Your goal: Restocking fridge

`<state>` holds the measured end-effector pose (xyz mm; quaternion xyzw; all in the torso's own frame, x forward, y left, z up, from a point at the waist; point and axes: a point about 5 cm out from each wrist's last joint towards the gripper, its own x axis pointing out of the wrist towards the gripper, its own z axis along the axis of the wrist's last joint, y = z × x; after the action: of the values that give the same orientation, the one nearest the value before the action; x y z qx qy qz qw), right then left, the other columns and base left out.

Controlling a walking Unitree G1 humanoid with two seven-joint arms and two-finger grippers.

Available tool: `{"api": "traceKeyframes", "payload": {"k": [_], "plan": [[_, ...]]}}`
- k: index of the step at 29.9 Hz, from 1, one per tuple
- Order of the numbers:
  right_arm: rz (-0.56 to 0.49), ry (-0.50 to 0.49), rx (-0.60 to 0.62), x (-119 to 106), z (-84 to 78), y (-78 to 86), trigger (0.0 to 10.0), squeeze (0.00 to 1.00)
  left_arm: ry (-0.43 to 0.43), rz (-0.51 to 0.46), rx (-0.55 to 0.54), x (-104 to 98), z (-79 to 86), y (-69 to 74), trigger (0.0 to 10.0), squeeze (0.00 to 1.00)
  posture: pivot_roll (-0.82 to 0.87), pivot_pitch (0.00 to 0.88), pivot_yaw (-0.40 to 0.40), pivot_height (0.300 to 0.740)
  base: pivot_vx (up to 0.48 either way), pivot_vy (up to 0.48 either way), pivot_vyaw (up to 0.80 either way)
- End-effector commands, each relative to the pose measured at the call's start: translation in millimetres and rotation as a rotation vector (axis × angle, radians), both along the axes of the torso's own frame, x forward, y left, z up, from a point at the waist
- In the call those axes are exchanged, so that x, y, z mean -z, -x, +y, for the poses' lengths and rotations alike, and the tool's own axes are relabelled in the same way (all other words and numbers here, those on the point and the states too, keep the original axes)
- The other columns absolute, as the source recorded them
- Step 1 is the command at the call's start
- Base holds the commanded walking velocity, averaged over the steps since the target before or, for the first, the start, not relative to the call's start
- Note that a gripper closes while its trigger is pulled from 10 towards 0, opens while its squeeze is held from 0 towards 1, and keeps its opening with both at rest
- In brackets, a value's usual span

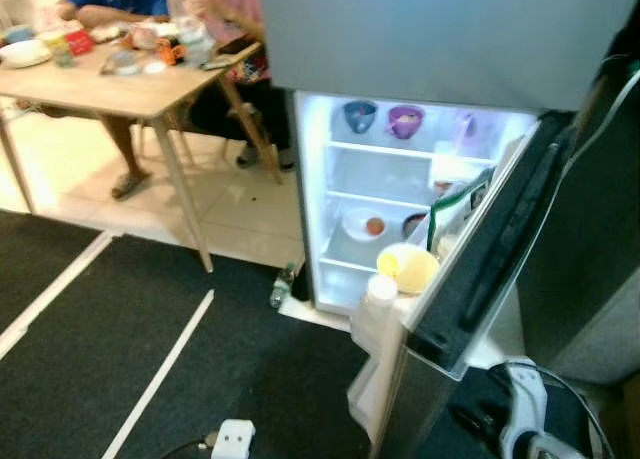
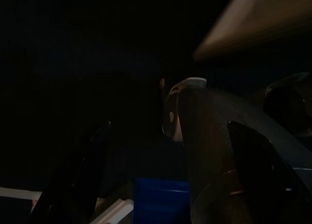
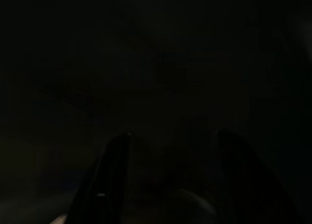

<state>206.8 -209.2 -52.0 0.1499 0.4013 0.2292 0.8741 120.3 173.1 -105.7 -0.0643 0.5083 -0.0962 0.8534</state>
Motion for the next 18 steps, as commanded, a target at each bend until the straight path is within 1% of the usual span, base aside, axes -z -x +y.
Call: {"api": "traceKeyframes", "payload": {"k": [1, 2, 3, 5, 6, 7, 8, 9, 10, 11, 12, 13, 14, 15, 16, 17, 18], "plan": [[-0.157, -0.128, -0.287, -32, 31.9, -38.4, 10.0, 0.0, 0.004, 0.04, 0.014, 4, -3.2, 10.2, 10.0, 0.0, -0.07, 0.029, 0.006, 0.74, 0.0, 0.0, 0.0], [-0.157, -0.128, -0.287, -32, 31.9, -38.4, 10.0, 0.0, 0.004, 0.04, 0.014, 4, -3.2, 10.2, 10.0, 0.0, -0.07, 0.029, 0.006, 0.74, 0.0, 0.0, 0.0], [-0.217, -0.144, -0.371, -45, 43.6, -52.6, 10.0, 0.0, 0.004, 0.041, 0.014, 4, -3.3, 10.7, 10.0, 0.0, -0.07, 0.029, 0.005, 0.74, 0.0, 0.0, 0.0], [-0.217, -0.144, -0.371, -45, 43.6, -52.6, 10.0, 0.0, 0.004, 0.041, 0.014, 4, -3.3, 10.7, 10.0, 0.0, -0.07, 0.029, 0.005, 0.74, 0.0, 0.0, 0.0], [-0.307, -0.141, -0.411, -63, 57.0, -72.8, 10.0, 0.0, 0.005, 0.043, 0.015, 4, -3.5, 11.4, 10.0, 0.0, -0.06, 0.032, 0.004, 0.74, 0.0, 0.0, 0.0], [-0.458, -0.146, -0.415, -94, 77.1, -101.8, 10.0, 0.0, 0.005, 0.044, 0.015, 4, -3.6, 11.8, 10.0, 0.0, -0.06, 0.035, 0.005, 0.74, 0.0, 0.0, 0.0], [-0.458, -0.146, -0.415, -94, 77.1, -101.8, 10.0, 0.0, 0.005, 0.044, 0.015, 4, -3.6, 11.8, 10.0, 0.0, -0.06, 0.035, 0.005, 0.74, 0.0, 0.0, 0.0], [-0.617, -0.179, -0.396, -131, 99.6, -128.0, 10.0, 0.0, 0.005, 0.045, 0.016, 4, -3.4, 12.5, 10.0, 0.0, -0.07, 0.038, 0.009, 0.74, 0.0, 0.0, 0.0], [-0.617, -0.179, -0.396, -131, 99.6, -128.0, 10.0, 0.0, 0.005, 0.045, 0.016, 4, -3.4, 12.5, 10.0, 0.0, -0.07, 0.038, 0.009, 0.74, 0.0, 0.0, 0.0], [-0.766, -0.225, -0.375, -170, 121.0, -147.0, 10.0, 0.0, 0.004, 0.047, 0.02, 4, -3.2, 13.0, 10.0, 0.0, -0.07, 0.038, 0.009, 0.74, 0.0, 0.0, 0.0], [-0.766, -0.225, -0.375, -170, 121.0, -147.0, 10.0, 0.0, 0.004, 0.047, 0.02, 4, -3.2, 13.0, 10.0, 0.0, -0.07, 0.038, 0.009, 0.74, 0.0, 0.0, 0.0], [-0.923, -0.291, -0.347, -215, 142.0, -161.0, 10.0, 0.0, 0.003, 0.048, 0.023, 4, -2.9, 13.1, 10.0, 0.0, -0.07, 0.038, 0.009, 0.74, 0.0, 0.0, 0.0], [-0.923, -0.291, -0.347, -215, 142.0, -161.0, 10.0, 0.0, 0.003, 0.048, 0.023, 4, -2.9, 13.1, 10.0, 0.0, -0.07, 0.038, 0.009, 0.74, 0.0, 0.0, 0.0], [-1.042, -0.341, -0.317, -250, 155.5, -167.3, 10.0, 0.0, 0.002, 0.047, 0.023, 4, -2.6, 12.9, 10.0, 0.0, -0.06, 0.035, 0.009, 0.74, 0.0, 0.0, 0.0], [-1.131, -0.374, -0.269, -277, 161.6, -171.1, 10.0, 0.0, 0.001, 0.045, 0.023, 4, -2.6, 12.4, 10.0, 0.0, -0.06, 0.031, 0.006, 0.74, 0.0, 0.0, 0.0], [-1.131, -0.374, -0.269, -277, 161.6, -171.1, 10.0, 0.0, 0.001, 0.045, 0.023, 4, -2.6, 12.4, 10.0, 0.0, -0.06, 0.031, 0.006, 0.74, 0.0, 0.0, 0.0], [-1.177, -0.363, -0.194, -290, 155.2, -176.3, 10.0, 0.0, -0.002, 0.039, 0.018, 4, -2.3, 10.8, 10.0, 0.0, -0.05, 0.026, 0.001, 0.74, 0.0, 0.0, 0.0]]}}
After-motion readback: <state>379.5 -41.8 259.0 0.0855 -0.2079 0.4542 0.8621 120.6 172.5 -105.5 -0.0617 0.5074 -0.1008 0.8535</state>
